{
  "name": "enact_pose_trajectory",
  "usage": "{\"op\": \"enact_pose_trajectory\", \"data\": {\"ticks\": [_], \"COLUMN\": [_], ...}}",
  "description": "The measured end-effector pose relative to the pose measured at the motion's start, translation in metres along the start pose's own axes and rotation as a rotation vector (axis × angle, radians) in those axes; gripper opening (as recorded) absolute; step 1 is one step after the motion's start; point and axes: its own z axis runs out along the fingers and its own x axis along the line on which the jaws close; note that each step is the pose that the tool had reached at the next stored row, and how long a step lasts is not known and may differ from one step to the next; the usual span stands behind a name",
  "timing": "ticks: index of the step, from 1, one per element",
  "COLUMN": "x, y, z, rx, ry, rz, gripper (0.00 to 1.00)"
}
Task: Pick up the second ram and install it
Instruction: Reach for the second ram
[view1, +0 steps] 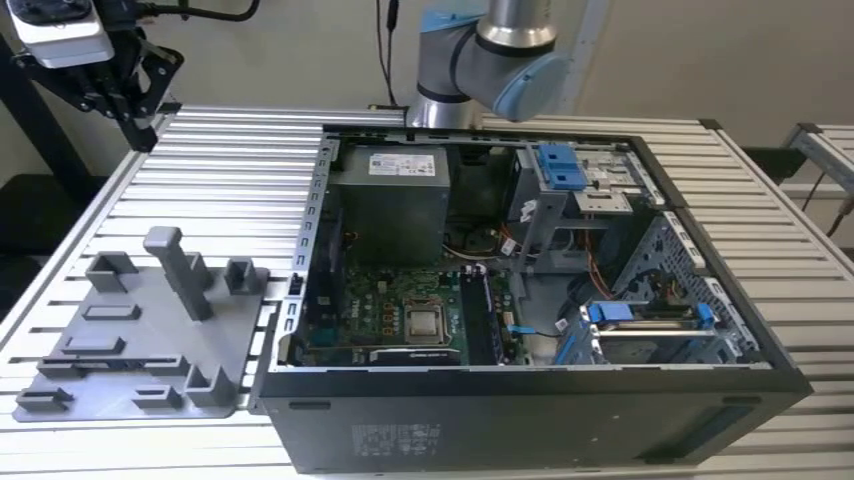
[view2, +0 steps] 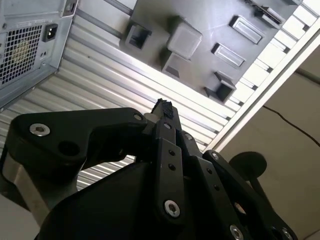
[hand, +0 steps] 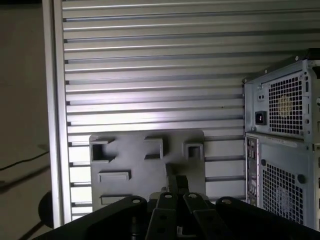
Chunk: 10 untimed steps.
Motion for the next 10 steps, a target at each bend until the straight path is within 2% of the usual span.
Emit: {"op": "enact_pose_trajectory", "data": {"ticks": [10], "x": [0.0228], "y": [-0.0014], "z": [0.0004], "rx": [0.0002], "ry": [0.0024], "rz": [0.0], "gripper": [0.11]}}
